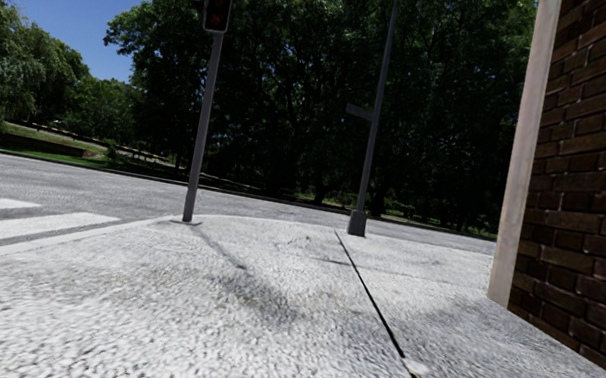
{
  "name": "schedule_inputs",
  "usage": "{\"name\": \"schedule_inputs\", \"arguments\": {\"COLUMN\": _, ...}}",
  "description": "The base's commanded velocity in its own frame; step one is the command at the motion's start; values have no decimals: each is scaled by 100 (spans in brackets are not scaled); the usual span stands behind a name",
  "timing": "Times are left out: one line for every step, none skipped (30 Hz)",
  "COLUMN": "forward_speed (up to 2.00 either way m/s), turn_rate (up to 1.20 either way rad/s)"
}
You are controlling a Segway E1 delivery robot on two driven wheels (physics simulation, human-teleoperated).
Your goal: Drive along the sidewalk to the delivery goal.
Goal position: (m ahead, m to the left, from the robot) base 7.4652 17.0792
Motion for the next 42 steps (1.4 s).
{"name": "schedule_inputs", "arguments": {"forward_speed": 135, "turn_rate": 0}}
{"name": "schedule_inputs", "arguments": {"forward_speed": 134, "turn_rate": 0}}
{"name": "schedule_inputs", "arguments": {"forward_speed": 133, "turn_rate": 0}}
{"name": "schedule_inputs", "arguments": {"forward_speed": 133, "turn_rate": 0}}
{"name": "schedule_inputs", "arguments": {"forward_speed": 133, "turn_rate": 0}}
{"name": "schedule_inputs", "arguments": {"forward_speed": 133, "turn_rate": 0}}
{"name": "schedule_inputs", "arguments": {"forward_speed": 133, "turn_rate": 0}}
{"name": "schedule_inputs", "arguments": {"forward_speed": 133, "turn_rate": 0}}
{"name": "schedule_inputs", "arguments": {"forward_speed": 133, "turn_rate": 0}}
{"name": "schedule_inputs", "arguments": {"forward_speed": 133, "turn_rate": 0}}
{"name": "schedule_inputs", "arguments": {"forward_speed": 133, "turn_rate": 0}}
{"name": "schedule_inputs", "arguments": {"forward_speed": 133, "turn_rate": 0}}
{"name": "schedule_inputs", "arguments": {"forward_speed": 133, "turn_rate": 0}}
{"name": "schedule_inputs", "arguments": {"forward_speed": 133, "turn_rate": 0}}
{"name": "schedule_inputs", "arguments": {"forward_speed": 133, "turn_rate": 0}}
{"name": "schedule_inputs", "arguments": {"forward_speed": 133, "turn_rate": 0}}
{"name": "schedule_inputs", "arguments": {"forward_speed": 133, "turn_rate": 0}}
{"name": "schedule_inputs", "arguments": {"forward_speed": 133, "turn_rate": 0}}
{"name": "schedule_inputs", "arguments": {"forward_speed": 133, "turn_rate": 0}}
{"name": "schedule_inputs", "arguments": {"forward_speed": 133, "turn_rate": 0}}
{"name": "schedule_inputs", "arguments": {"forward_speed": 133, "turn_rate": 0}}
{"name": "schedule_inputs", "arguments": {"forward_speed": 133, "turn_rate": 0}}
{"name": "schedule_inputs", "arguments": {"forward_speed": 133, "turn_rate": 0}}
{"name": "schedule_inputs", "arguments": {"forward_speed": 133, "turn_rate": 0}}
{"name": "schedule_inputs", "arguments": {"forward_speed": 133, "turn_rate": 0}}
{"name": "schedule_inputs", "arguments": {"forward_speed": 133, "turn_rate": 0}}
{"name": "schedule_inputs", "arguments": {"forward_speed": 133, "turn_rate": 0}}
{"name": "schedule_inputs", "arguments": {"forward_speed": 133, "turn_rate": 0}}
{"name": "schedule_inputs", "arguments": {"forward_speed": 133, "turn_rate": 0}}
{"name": "schedule_inputs", "arguments": {"forward_speed": 133, "turn_rate": 10}}
{"name": "schedule_inputs", "arguments": {"forward_speed": 133, "turn_rate": 10}}
{"name": "schedule_inputs", "arguments": {"forward_speed": 133, "turn_rate": 23}}
{"name": "schedule_inputs", "arguments": {"forward_speed": 133, "turn_rate": 43}}
{"name": "schedule_inputs", "arguments": {"forward_speed": 133, "turn_rate": 91}}
{"name": "schedule_inputs", "arguments": {"forward_speed": 133, "turn_rate": 120}}
{"name": "schedule_inputs", "arguments": {"forward_speed": 133, "turn_rate": 120}}
{"name": "schedule_inputs", "arguments": {"forward_speed": 133, "turn_rate": 120}}
{"name": "schedule_inputs", "arguments": {"forward_speed": 133, "turn_rate": 120}}
{"name": "schedule_inputs", "arguments": {"forward_speed": 133, "turn_rate": 120}}
{"name": "schedule_inputs", "arguments": {"forward_speed": 133, "turn_rate": 120}}
{"name": "schedule_inputs", "arguments": {"forward_speed": 133, "turn_rate": 120}}
{"name": "schedule_inputs", "arguments": {"forward_speed": 133, "turn_rate": 120}}
